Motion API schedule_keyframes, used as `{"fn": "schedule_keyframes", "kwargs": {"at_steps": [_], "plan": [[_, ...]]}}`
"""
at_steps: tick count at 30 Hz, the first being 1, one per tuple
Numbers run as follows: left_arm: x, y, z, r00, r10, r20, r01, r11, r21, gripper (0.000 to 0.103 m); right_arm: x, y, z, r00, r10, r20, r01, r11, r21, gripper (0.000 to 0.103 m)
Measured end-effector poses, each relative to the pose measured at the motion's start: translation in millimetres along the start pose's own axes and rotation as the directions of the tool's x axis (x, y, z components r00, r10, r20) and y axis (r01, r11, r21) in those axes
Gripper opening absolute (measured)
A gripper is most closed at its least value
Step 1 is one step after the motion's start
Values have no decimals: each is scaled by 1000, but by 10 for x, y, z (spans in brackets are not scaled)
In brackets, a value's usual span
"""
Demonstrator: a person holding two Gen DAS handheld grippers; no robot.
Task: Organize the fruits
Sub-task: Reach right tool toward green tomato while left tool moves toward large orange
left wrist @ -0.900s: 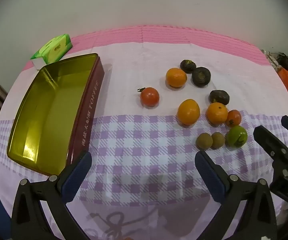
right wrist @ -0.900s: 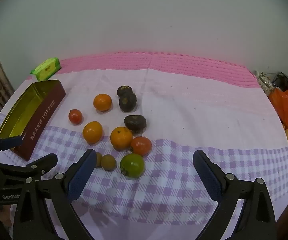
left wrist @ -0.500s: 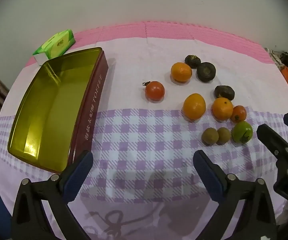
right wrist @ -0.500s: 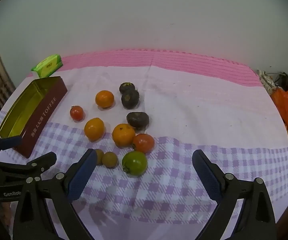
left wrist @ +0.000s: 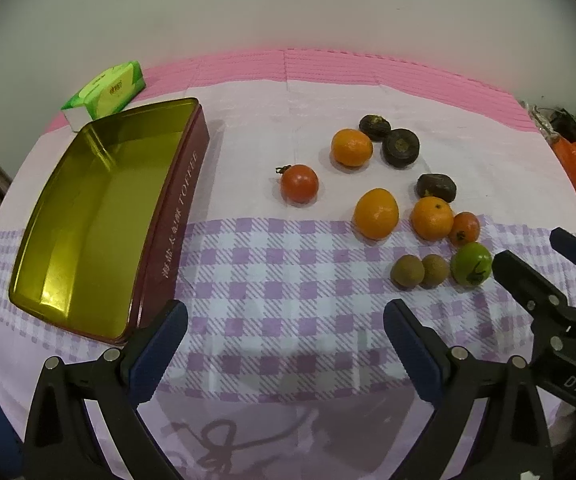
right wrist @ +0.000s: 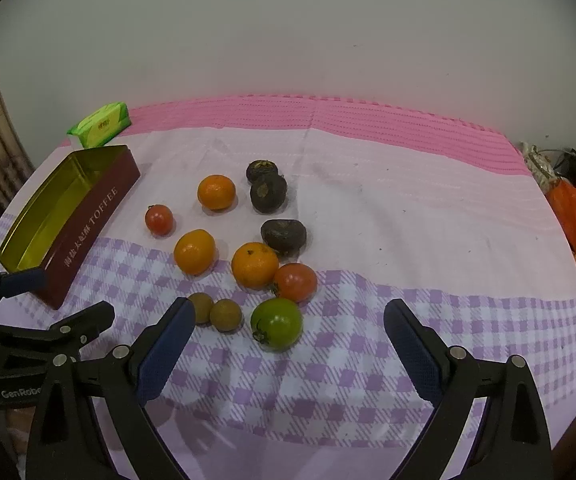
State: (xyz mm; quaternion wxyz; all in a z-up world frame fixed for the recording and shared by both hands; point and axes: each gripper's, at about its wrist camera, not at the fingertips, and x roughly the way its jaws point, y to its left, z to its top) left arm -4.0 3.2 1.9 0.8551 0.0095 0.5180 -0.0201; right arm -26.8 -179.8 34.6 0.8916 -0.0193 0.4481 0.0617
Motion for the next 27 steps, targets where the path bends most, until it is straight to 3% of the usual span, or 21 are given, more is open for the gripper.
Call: {"fn": "schedule_keyframes", "kwargs": {"at_steps": [3,7,19,27], "plan": [[7,-2,-13,1000,14,-4,-14,1000,-2,94,0,15,-7,1000,-2,-2,2,1000,-3,94],[12,19,-34,1000,21,-3,-21,1000,2,91,36,39,-23,1000,4,-14,-5,1000,-5,86],[81,116,-50,999,42,-18,-43,998,-35,91,70,22,-48,999,7,-34,-7,1000,-5,84],[103,111,-59,999,47,-16,-47,998,-33,89,122,25,-70,998,17,-64,-17,1000,-10,71]]}}
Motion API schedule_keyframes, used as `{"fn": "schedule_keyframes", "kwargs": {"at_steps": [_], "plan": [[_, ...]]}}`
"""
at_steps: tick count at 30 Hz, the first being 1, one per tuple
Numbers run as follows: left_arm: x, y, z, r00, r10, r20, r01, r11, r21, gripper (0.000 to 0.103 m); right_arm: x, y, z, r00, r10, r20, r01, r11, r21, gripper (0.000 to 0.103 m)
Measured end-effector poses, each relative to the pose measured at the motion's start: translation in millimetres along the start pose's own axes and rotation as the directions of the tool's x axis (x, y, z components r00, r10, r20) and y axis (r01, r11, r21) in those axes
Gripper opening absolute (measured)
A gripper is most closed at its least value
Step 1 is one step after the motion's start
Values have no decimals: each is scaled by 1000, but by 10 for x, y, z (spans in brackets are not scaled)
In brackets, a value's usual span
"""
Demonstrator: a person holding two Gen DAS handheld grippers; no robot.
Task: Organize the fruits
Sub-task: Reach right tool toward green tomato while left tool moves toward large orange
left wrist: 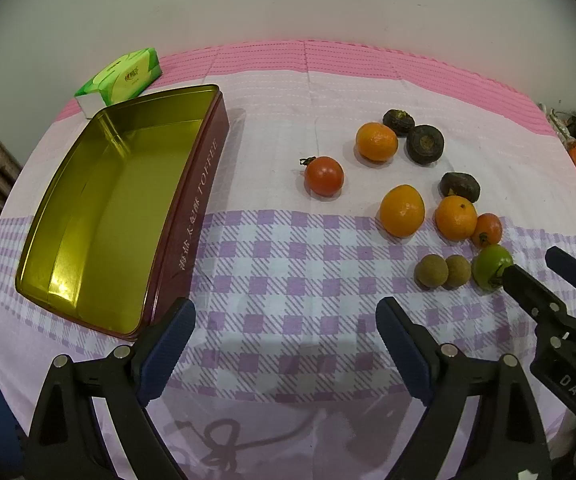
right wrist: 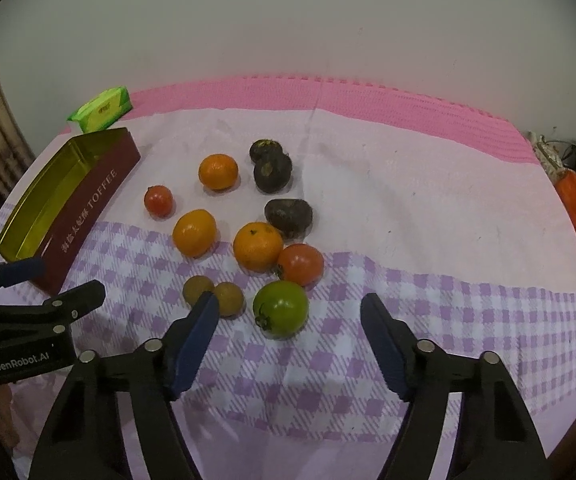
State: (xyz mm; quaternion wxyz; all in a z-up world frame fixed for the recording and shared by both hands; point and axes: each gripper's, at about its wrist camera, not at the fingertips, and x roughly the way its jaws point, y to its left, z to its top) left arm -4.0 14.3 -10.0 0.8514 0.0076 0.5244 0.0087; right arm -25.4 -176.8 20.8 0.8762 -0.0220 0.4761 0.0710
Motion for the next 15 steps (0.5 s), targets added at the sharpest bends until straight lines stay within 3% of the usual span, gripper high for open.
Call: {"fn": "schedule_keyframes", "kwargs": {"at_steps": [15], "plan": [[23,-15,-20,1000,4,0,-4,1000,7,89,79,21,-19,1000,11,-28,-11,1000,-5,69]]}}
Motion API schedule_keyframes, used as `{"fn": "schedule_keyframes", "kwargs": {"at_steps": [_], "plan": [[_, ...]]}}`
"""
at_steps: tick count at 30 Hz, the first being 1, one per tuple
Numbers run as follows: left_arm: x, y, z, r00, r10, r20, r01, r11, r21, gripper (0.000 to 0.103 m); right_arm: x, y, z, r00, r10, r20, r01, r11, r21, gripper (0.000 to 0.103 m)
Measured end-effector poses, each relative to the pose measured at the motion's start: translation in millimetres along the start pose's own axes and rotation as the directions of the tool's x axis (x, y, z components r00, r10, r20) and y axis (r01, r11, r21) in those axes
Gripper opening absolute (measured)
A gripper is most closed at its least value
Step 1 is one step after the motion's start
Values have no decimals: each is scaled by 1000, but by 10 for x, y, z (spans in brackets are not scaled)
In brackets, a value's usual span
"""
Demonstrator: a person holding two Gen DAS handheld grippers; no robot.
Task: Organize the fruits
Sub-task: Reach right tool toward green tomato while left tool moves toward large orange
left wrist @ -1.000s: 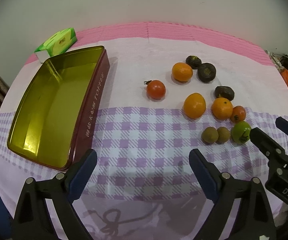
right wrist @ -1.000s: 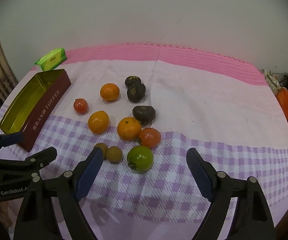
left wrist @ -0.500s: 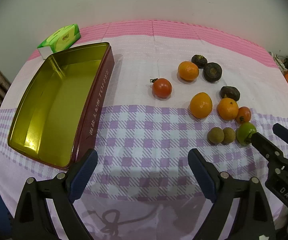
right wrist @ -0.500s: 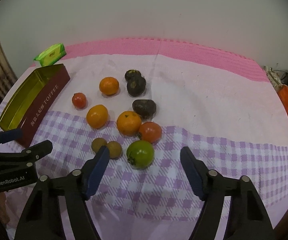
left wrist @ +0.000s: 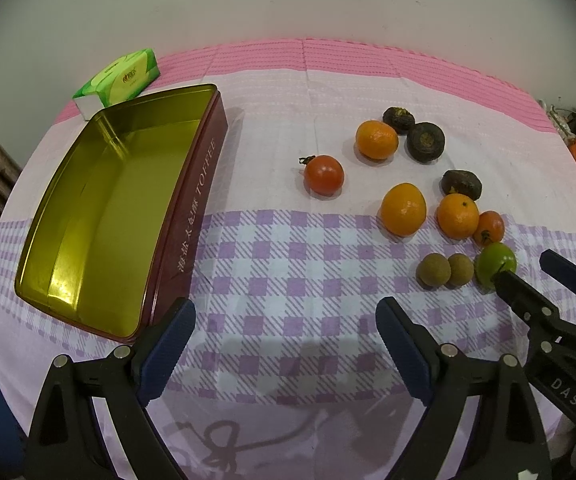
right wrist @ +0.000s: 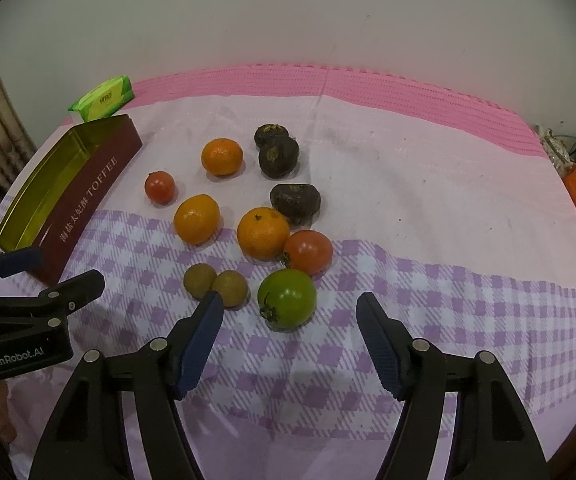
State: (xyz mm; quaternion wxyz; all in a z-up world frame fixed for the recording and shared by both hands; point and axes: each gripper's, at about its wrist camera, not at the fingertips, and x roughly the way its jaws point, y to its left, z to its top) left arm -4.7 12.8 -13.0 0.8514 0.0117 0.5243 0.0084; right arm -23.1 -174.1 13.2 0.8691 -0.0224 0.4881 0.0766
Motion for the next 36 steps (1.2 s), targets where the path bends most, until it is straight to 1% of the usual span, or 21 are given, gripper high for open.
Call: {"fn": "schedule_keyframes", "kwargs": {"at_steps": [18,20,30,34,36], "plan": [[90,4,57,1000,-5,-10,6,1000,15,89,131,-8,15,1000,-2,-27,2,1000,6,69],[105,5,67,1000,-3,-12,3,1000,15,89,153,-13,21,1000,2,-31,-1,1000,9,67],[153,14,96,1000,-4,-19,4,1000,14,89,299,-70,37,998,13,-61,-11,999,31,63],[176,5,112,1000,-5,-20,5,1000,17,86,374,-43,55,997,11,-76,-9,1000,25,51],[192,7,124,1000,-6,-23,6,1000,17,86,411,-39,60,996,11,-84,-9,1000,27,49]]}}
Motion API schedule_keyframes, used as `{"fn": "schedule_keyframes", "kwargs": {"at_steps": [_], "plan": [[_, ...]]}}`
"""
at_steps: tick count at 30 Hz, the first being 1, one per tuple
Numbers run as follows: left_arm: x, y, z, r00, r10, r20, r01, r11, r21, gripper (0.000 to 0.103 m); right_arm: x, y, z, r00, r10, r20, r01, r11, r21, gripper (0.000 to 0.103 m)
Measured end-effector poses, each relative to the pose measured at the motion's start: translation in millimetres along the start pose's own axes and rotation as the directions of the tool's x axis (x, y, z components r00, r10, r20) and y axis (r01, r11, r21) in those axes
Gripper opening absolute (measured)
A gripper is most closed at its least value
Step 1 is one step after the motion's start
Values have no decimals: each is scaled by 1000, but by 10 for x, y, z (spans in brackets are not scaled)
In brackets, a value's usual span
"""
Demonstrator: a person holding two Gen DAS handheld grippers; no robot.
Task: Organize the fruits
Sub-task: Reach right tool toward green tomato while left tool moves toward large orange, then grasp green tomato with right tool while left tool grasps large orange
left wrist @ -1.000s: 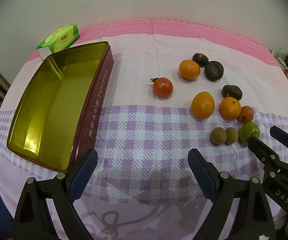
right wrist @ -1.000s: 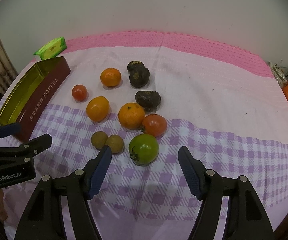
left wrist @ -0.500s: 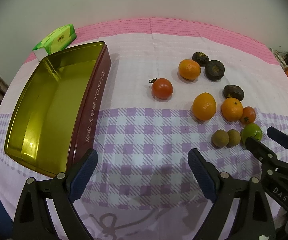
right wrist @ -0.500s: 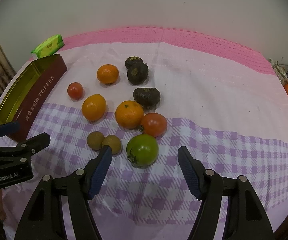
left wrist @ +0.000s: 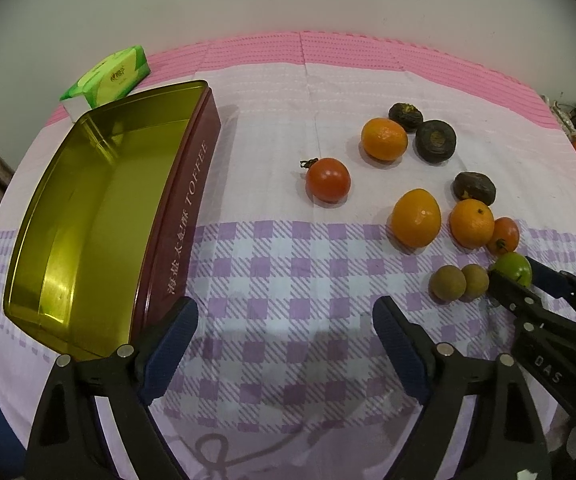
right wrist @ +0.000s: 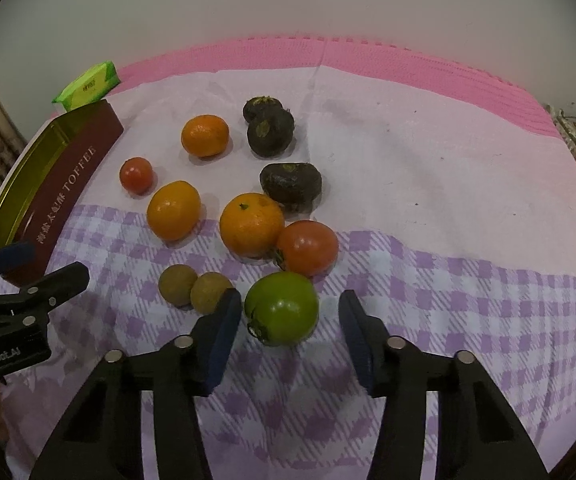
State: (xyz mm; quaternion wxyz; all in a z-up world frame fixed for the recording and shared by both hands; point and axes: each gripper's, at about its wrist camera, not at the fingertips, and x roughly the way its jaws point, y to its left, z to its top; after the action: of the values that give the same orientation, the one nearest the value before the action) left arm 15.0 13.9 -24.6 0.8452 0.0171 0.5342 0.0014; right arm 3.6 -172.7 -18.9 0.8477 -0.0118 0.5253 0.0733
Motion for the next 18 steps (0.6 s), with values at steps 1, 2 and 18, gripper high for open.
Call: {"fn": "schedule_keyframes", "kwargs": {"at_steps": [1,2,18], "plan": [[6,0,6,1000,-2,0,2,1000,1,86,20,1,1,1000,-1,-3,1,1000,1,47],[14,1,17,1000,-2,-1,2,1000,2,86,38,1,-2,1000,-1,-9,1,1000,2,47],[125,-216,288,998,-66,1,65,996,62,74,21,-145,-12,999,-34,6,34,999,19,38]]}}
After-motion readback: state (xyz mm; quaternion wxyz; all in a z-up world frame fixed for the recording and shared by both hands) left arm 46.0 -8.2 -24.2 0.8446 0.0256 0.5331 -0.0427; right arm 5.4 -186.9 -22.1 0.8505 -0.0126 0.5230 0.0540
